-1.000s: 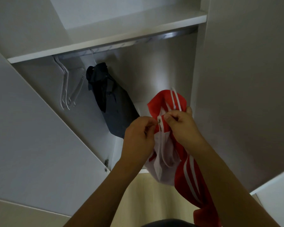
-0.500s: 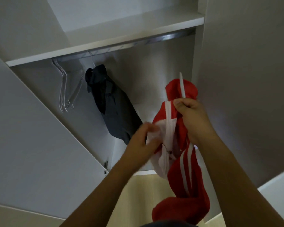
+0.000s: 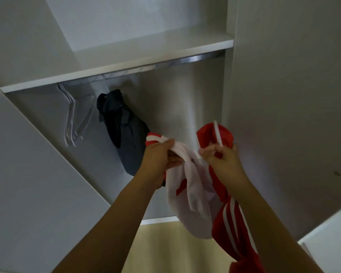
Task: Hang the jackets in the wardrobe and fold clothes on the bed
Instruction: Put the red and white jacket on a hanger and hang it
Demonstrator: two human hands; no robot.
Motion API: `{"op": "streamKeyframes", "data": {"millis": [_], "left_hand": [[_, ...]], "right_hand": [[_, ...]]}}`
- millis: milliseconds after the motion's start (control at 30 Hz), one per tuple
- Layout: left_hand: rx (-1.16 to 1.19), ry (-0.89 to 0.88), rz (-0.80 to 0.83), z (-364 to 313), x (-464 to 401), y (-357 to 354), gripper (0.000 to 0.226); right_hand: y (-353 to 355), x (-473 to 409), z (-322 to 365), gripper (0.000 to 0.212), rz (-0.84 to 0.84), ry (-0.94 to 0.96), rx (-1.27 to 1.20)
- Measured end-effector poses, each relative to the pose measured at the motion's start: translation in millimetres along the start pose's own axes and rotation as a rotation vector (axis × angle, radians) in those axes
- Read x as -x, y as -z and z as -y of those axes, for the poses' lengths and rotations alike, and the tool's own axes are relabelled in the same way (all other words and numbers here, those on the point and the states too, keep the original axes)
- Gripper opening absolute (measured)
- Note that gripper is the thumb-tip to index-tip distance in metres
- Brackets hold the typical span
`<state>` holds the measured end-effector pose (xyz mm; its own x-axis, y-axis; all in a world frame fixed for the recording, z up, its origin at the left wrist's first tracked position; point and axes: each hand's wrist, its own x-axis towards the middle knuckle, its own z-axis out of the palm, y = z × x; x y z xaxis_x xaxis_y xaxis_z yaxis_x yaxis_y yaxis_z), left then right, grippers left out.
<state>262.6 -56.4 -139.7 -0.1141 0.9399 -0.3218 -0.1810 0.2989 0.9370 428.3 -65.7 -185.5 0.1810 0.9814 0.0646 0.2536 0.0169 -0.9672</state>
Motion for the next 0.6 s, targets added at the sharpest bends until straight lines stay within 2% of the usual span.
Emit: {"op": "streamKeyframes", "data": {"millis": [100, 200, 600], "left_hand": [[0.038, -0.062, 0.003, -3, 3, -4, 0.017], [0.036, -0.13, -0.067, -4, 1, -8, 0.016], [-0.115, -0.272, -0.288, 5, -1, 8, 0.018]], "right_hand": [[-5, 2, -4, 0.005, 0.161, 0.038, 0.036], [-9, 1, -4, 0.005, 0.268, 0.063, 0.109], [-14, -7, -4, 0.019, 0.279, 0.286, 0.5]]}}
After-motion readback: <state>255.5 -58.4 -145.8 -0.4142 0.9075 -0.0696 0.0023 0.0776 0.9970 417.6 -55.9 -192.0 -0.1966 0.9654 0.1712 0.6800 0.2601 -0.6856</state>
